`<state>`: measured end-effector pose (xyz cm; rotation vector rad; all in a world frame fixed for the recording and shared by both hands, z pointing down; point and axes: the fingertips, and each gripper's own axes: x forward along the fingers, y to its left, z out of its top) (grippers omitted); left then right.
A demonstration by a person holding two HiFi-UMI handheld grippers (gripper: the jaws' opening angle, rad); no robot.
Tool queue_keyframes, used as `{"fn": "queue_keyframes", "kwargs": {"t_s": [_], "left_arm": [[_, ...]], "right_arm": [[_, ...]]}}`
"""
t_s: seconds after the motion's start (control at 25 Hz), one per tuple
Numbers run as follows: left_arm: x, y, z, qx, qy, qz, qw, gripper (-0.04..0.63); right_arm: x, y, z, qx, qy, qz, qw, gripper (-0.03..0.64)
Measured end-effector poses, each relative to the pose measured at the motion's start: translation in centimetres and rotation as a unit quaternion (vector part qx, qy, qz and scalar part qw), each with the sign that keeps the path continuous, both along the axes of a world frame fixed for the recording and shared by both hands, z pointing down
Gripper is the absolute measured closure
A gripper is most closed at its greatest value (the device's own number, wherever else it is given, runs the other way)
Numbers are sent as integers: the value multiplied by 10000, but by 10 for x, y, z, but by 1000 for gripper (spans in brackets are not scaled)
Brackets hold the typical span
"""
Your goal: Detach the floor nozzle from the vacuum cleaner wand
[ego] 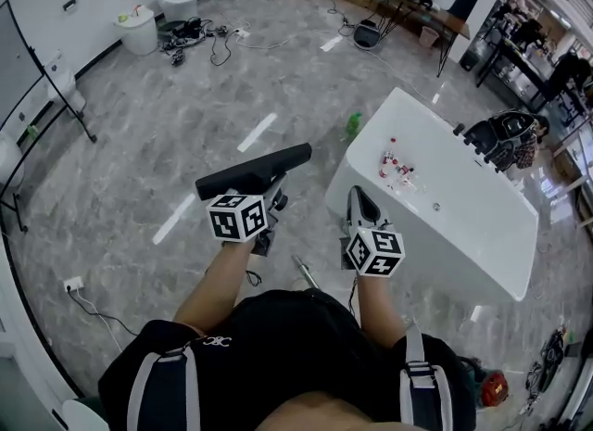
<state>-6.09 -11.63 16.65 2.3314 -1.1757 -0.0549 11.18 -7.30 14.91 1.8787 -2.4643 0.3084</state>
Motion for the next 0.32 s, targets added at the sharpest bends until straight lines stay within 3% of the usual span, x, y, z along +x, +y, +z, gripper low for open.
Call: {"fn": "queue_keyframes", "kwargs": {"t_s": [0.32], "left_arm": [[1,-22,-21,326,-87,-114,9994,426]], "right_arm": [[-8,-14,1,-39,-62,-183,9998,601]]}}
